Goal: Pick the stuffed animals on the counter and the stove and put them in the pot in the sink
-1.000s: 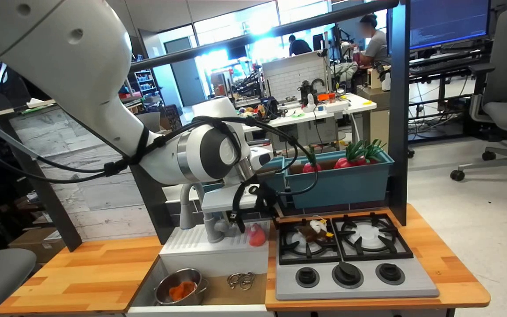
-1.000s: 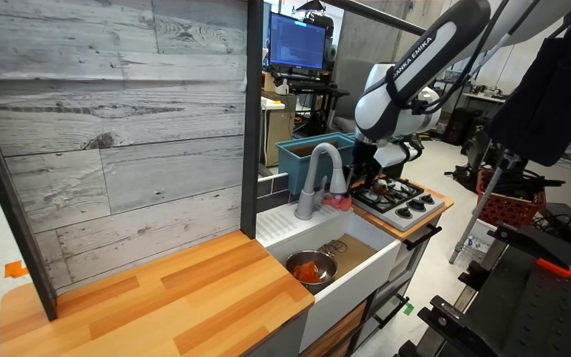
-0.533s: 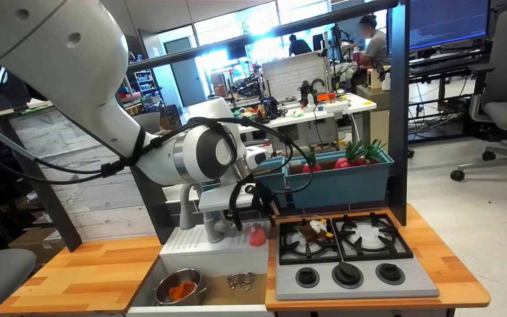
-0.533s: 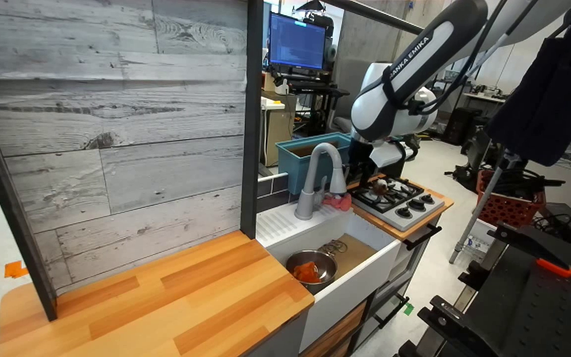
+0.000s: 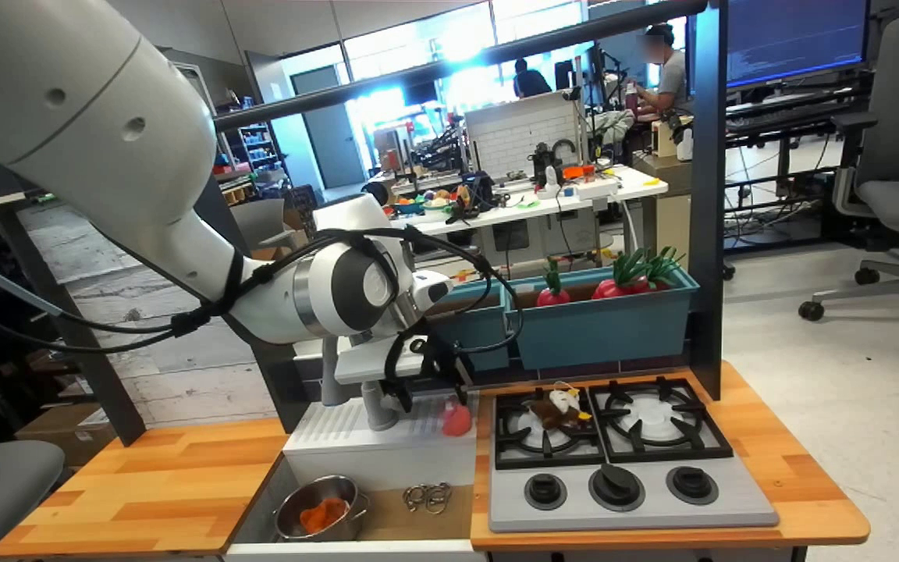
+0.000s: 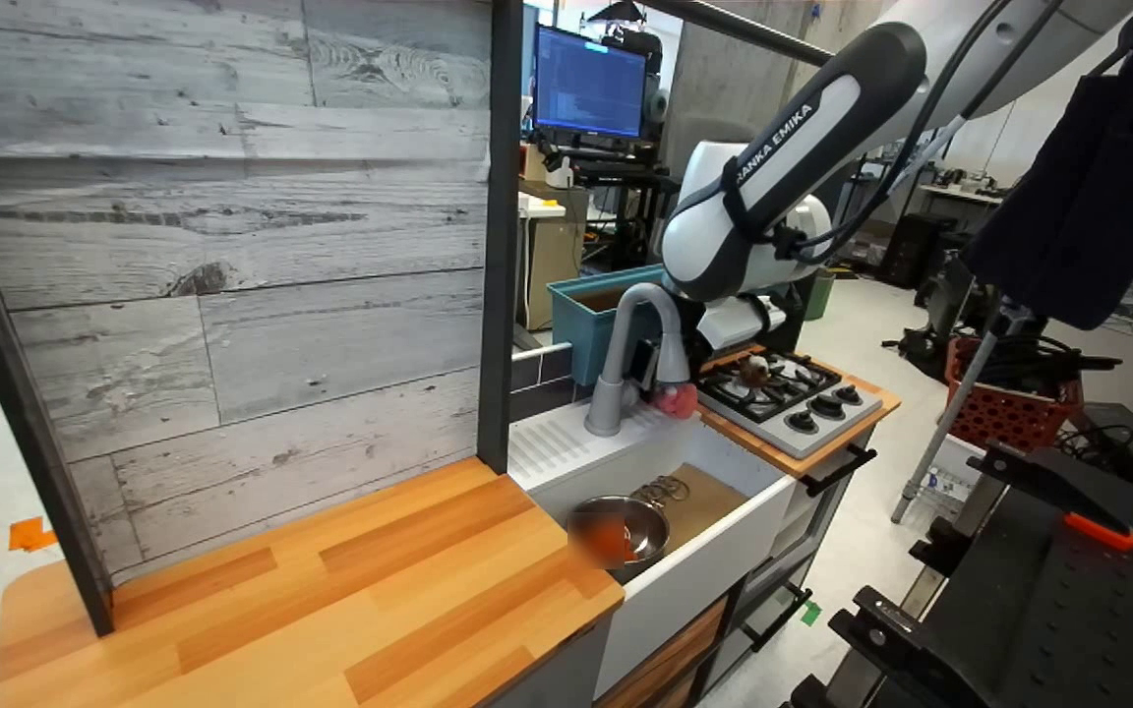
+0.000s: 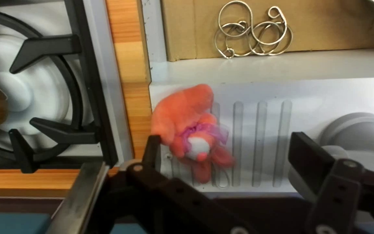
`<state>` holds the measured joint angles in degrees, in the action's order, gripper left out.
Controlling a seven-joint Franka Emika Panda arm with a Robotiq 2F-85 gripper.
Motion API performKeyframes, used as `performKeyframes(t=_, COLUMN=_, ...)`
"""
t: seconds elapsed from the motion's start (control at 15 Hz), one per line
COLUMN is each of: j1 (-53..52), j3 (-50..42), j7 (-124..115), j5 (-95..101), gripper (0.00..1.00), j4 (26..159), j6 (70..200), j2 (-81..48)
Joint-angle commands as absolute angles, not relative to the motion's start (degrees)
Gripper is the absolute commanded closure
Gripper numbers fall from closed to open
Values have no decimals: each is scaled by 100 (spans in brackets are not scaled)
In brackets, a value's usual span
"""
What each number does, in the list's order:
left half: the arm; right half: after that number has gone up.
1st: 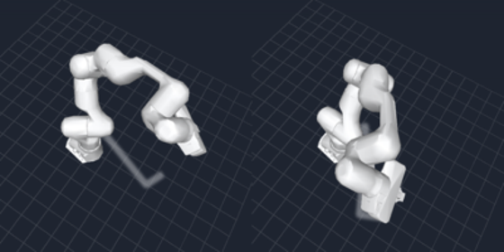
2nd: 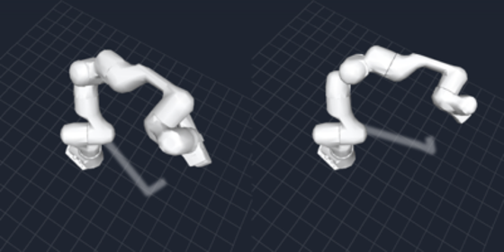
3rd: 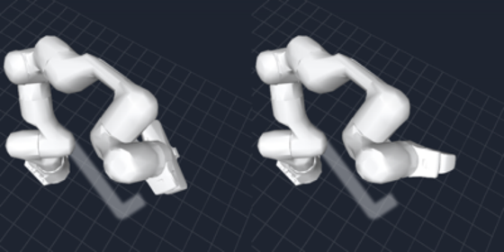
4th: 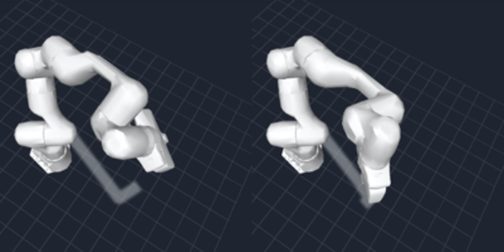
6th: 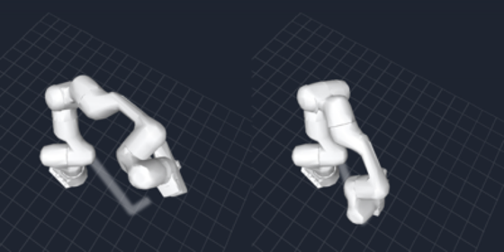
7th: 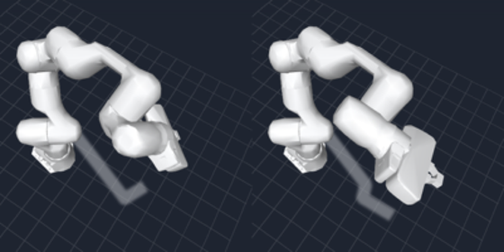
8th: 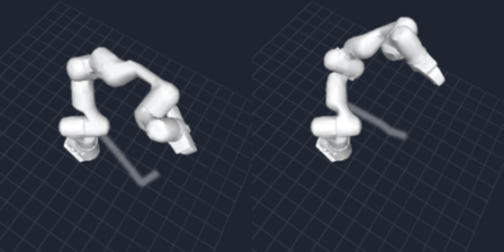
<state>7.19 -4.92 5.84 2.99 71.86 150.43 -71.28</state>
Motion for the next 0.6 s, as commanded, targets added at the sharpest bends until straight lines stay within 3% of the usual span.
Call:
performKeyframes(t=0.0, j1=699, j3=-620, j7=428, j5=360, gripper=0, j4=6683, j6=14854, j2=-7430)
performKeyframes(t=0.33, j1=701, j3=-812, j7=257, j5=381, gripper=1, j4=6395, j6=14672, j2=-7674)
performKeyframes(t=0.4, j1=685, j3=-853, j7=216, j5=393, gripper=25, j4=6319, j6=14605, j2=-7734)
performKeyframes(t=0.53, j1=683, j3=-884, j7=200, j5=413, gripper=29, j4=6207, j6=14512, j2=-7822)
